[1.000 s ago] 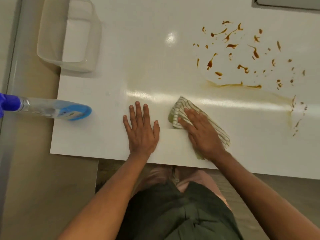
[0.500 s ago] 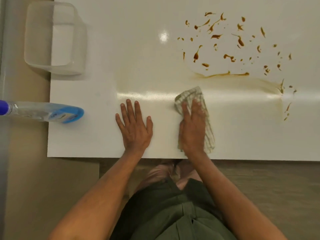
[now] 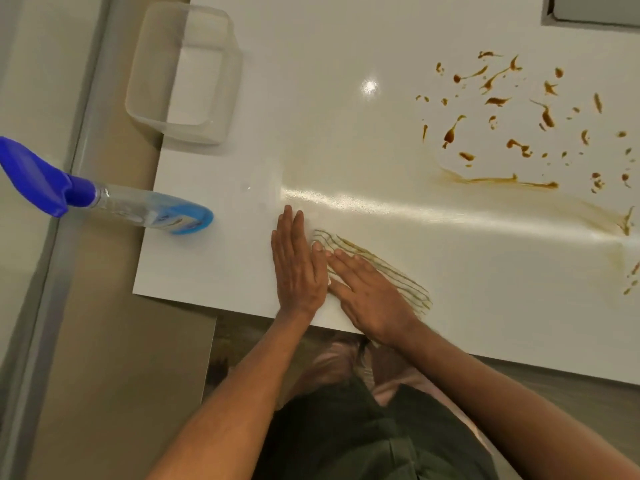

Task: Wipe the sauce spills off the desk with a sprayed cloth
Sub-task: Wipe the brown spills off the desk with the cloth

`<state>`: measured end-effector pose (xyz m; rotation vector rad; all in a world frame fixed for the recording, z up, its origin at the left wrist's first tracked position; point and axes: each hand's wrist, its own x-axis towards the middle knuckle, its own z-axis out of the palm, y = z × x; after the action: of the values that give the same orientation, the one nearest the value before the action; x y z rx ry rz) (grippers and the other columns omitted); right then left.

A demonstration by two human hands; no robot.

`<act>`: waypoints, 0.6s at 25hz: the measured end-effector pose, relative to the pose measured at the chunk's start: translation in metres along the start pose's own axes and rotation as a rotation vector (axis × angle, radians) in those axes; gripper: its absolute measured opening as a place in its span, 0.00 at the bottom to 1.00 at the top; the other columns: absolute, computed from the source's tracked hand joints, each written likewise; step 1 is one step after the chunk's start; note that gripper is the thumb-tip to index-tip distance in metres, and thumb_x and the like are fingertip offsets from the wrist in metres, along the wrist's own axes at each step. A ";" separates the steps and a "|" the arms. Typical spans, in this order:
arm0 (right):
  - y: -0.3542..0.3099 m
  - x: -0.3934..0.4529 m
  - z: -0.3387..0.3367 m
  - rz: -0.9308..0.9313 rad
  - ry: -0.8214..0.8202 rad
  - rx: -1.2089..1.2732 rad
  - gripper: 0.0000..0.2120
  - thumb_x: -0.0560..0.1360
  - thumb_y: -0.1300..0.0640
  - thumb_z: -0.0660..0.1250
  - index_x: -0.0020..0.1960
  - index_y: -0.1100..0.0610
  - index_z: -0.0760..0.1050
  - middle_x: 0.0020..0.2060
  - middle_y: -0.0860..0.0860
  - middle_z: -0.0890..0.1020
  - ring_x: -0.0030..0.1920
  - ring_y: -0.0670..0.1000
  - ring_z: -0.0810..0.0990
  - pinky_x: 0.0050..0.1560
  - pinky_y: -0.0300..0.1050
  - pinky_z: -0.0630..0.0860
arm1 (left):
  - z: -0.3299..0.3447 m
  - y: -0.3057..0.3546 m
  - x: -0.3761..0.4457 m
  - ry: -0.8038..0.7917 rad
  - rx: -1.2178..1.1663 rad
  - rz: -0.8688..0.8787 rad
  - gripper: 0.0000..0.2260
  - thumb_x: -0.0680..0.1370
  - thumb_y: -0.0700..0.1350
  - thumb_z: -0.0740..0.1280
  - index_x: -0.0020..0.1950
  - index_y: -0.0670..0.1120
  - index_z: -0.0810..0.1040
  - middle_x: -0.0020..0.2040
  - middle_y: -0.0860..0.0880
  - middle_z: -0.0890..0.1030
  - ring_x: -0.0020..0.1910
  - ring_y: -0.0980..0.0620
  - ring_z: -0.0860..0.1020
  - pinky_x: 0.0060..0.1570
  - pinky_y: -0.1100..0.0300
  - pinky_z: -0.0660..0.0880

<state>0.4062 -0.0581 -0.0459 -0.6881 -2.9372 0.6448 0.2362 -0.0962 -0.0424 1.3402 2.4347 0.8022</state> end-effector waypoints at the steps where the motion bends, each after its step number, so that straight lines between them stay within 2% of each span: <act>1: 0.005 0.015 -0.003 -0.047 -0.022 0.013 0.25 0.87 0.54 0.56 0.83 0.53 0.61 0.85 0.55 0.59 0.85 0.54 0.53 0.86 0.50 0.48 | 0.001 -0.001 0.001 0.027 -0.028 -0.014 0.27 0.88 0.54 0.46 0.84 0.42 0.60 0.86 0.43 0.58 0.85 0.44 0.57 0.82 0.40 0.60; 3: 0.018 0.044 -0.008 -0.132 -0.049 0.012 0.24 0.87 0.53 0.59 0.83 0.54 0.64 0.83 0.55 0.63 0.85 0.55 0.57 0.86 0.48 0.47 | 0.003 -0.004 0.002 0.063 -0.051 -0.042 0.27 0.89 0.53 0.47 0.84 0.41 0.60 0.86 0.43 0.58 0.85 0.45 0.57 0.81 0.41 0.63; 5: 0.033 0.070 -0.016 -0.247 -0.068 -0.003 0.24 0.86 0.52 0.62 0.81 0.55 0.68 0.81 0.56 0.68 0.83 0.57 0.63 0.85 0.50 0.53 | 0.005 -0.006 0.003 0.085 -0.034 -0.056 0.26 0.89 0.52 0.48 0.84 0.41 0.60 0.86 0.43 0.57 0.86 0.45 0.56 0.81 0.42 0.63; 7: 0.044 0.097 -0.027 -0.337 -0.096 0.006 0.23 0.86 0.51 0.62 0.80 0.55 0.69 0.81 0.56 0.68 0.82 0.57 0.64 0.84 0.53 0.57 | 0.008 -0.006 0.003 0.084 0.008 -0.045 0.27 0.89 0.52 0.48 0.84 0.39 0.59 0.86 0.41 0.56 0.86 0.44 0.54 0.82 0.42 0.60; 9: 0.053 0.138 -0.038 -0.347 -0.116 0.018 0.22 0.86 0.51 0.59 0.79 0.53 0.71 0.81 0.57 0.67 0.83 0.58 0.63 0.84 0.57 0.58 | 0.010 -0.005 0.003 0.050 0.133 -0.015 0.28 0.89 0.54 0.48 0.85 0.39 0.57 0.86 0.40 0.55 0.86 0.42 0.53 0.83 0.41 0.57; 11: 0.066 0.190 -0.052 -0.259 -0.115 -0.003 0.22 0.85 0.54 0.57 0.78 0.51 0.72 0.82 0.58 0.66 0.83 0.60 0.63 0.83 0.59 0.59 | 0.013 -0.006 0.003 -0.019 0.283 0.011 0.29 0.88 0.55 0.49 0.86 0.40 0.54 0.87 0.41 0.53 0.86 0.43 0.51 0.84 0.40 0.54; 15: 0.113 0.253 -0.084 0.076 0.029 -0.030 0.27 0.83 0.60 0.56 0.81 0.51 0.67 0.83 0.59 0.62 0.84 0.60 0.60 0.84 0.52 0.52 | 0.018 -0.010 0.005 -0.124 0.428 0.049 0.30 0.88 0.58 0.47 0.87 0.45 0.52 0.87 0.44 0.50 0.87 0.44 0.48 0.84 0.37 0.49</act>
<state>0.2377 0.1768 -0.0252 -0.8091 -2.9122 0.5930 0.2348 -0.0897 -0.0626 1.5412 2.5724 0.1976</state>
